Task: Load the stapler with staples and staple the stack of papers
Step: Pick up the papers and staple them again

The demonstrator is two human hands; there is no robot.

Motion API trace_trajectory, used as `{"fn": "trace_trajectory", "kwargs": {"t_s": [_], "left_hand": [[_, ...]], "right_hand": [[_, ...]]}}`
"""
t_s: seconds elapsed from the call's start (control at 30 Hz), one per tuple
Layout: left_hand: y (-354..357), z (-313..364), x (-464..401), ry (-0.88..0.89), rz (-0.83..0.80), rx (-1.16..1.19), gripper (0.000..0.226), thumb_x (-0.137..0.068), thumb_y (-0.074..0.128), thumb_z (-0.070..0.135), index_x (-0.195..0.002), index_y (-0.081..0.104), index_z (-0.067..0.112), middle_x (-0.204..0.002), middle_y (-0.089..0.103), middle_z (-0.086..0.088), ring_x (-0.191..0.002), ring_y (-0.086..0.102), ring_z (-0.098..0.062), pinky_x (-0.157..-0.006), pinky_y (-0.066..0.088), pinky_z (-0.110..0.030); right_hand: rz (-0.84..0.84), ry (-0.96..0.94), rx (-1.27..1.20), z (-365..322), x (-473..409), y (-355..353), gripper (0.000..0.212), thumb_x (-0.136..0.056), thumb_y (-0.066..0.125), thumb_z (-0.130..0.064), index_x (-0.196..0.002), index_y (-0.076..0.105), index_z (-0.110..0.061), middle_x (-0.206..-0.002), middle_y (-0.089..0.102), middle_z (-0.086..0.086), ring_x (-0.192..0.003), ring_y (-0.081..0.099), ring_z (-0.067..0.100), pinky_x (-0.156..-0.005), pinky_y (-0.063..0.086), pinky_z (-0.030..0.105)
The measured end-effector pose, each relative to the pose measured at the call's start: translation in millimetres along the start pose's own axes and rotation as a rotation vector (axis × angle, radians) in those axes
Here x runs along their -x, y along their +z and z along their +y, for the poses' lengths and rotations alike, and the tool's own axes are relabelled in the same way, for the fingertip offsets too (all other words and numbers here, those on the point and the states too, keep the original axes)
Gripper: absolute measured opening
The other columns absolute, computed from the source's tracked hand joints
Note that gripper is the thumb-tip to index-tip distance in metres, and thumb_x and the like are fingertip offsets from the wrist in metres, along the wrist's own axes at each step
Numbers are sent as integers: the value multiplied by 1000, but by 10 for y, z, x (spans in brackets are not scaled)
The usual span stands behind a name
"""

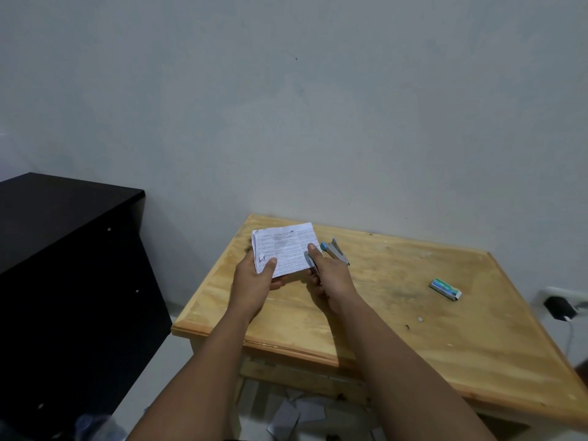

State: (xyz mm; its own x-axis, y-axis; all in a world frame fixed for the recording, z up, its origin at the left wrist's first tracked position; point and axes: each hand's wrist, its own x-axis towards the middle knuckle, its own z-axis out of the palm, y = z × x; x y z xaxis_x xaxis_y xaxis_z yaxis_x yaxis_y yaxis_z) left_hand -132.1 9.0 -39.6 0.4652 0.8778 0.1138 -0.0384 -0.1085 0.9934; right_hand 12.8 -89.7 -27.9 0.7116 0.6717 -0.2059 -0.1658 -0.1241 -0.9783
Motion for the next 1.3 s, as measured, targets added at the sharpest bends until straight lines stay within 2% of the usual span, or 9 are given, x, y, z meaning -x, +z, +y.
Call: {"fn": "trace_trajectory", "kwargs": {"t_s": [0.23,0.37,0.5,0.63,0.77,0.87,0.97,1.03,1.3], "left_hand": [[-5,-29,0,-7,36,-28,36,-103,64,13,-138,62,19,-123,71,-2,-105,73,-22,-72,67,-39],[-25,-18,0,27,91,-129,36,-100,67,15,-135,59,23,-119,69,5,-103,69,-13,-67,61,-22],[2,-72,-4,46,102,-195,43,-99,68,17,-139,55,24,-119,67,3,-105,69,-18,-74,66,-40],[22,-16,-90,16,130,-221,53,-99,64,13,-148,48,26,-127,65,-3,-102,68,-22,-70,67,-43],[18,26,-267,28,172,-401,80,-98,63,12,-164,21,28,-144,59,-7,-123,60,-31,-90,52,-39],[109,60,-337,36,168,-708,94,-95,67,25,-166,5,29,-152,46,-12,-129,53,-36,-95,50,-47],[183,9,-373,96,114,-1076,77,-95,62,52,-161,28,31,-170,19,-8,-151,27,-37,-113,36,-53],[211,-67,-412,106,39,-1176,68,-96,52,65,-156,40,35,-173,16,-5,-158,11,-36,-121,23,-55],[246,-143,-545,72,-173,-1337,67,-102,27,70,-160,32,38,-173,22,2,-161,6,-32,-123,-1,-68]], "right_hand": [[94,43,76,-24,-29,45,51,-93,70,-56,-73,63,-10,-73,64,6,-63,53,19,-57,38,29],[95,45,167,-50,-55,75,52,-93,70,-54,-70,60,-9,-69,58,3,-62,49,16,-60,38,30],[92,47,247,-48,-43,110,52,-94,69,-55,-73,62,-8,-72,60,5,-65,52,18,-65,41,32],[-22,100,338,-291,-51,-29,46,-90,76,-50,-79,61,-9,-70,57,7,-56,49,18,-54,38,27],[74,-68,609,-602,-274,-411,25,-83,74,-26,-75,59,-9,-67,51,7,-64,47,24,-57,35,28],[212,-74,920,-636,-460,-762,16,-93,66,-18,-92,66,-3,-82,61,8,-78,58,26,-57,37,30],[287,-21,1039,-540,-589,-995,14,-88,70,-18,-95,67,-6,-85,65,7,-81,63,27,-55,39,30],[304,-2,1077,-465,-660,-1044,13,-88,71,-21,-92,64,-10,-80,62,4,-80,62,26,-54,38,29],[350,-53,1093,-270,-947,-884,33,-90,71,-48,-86,67,-15,-82,65,2,-71,60,20,-54,39,28]]}}
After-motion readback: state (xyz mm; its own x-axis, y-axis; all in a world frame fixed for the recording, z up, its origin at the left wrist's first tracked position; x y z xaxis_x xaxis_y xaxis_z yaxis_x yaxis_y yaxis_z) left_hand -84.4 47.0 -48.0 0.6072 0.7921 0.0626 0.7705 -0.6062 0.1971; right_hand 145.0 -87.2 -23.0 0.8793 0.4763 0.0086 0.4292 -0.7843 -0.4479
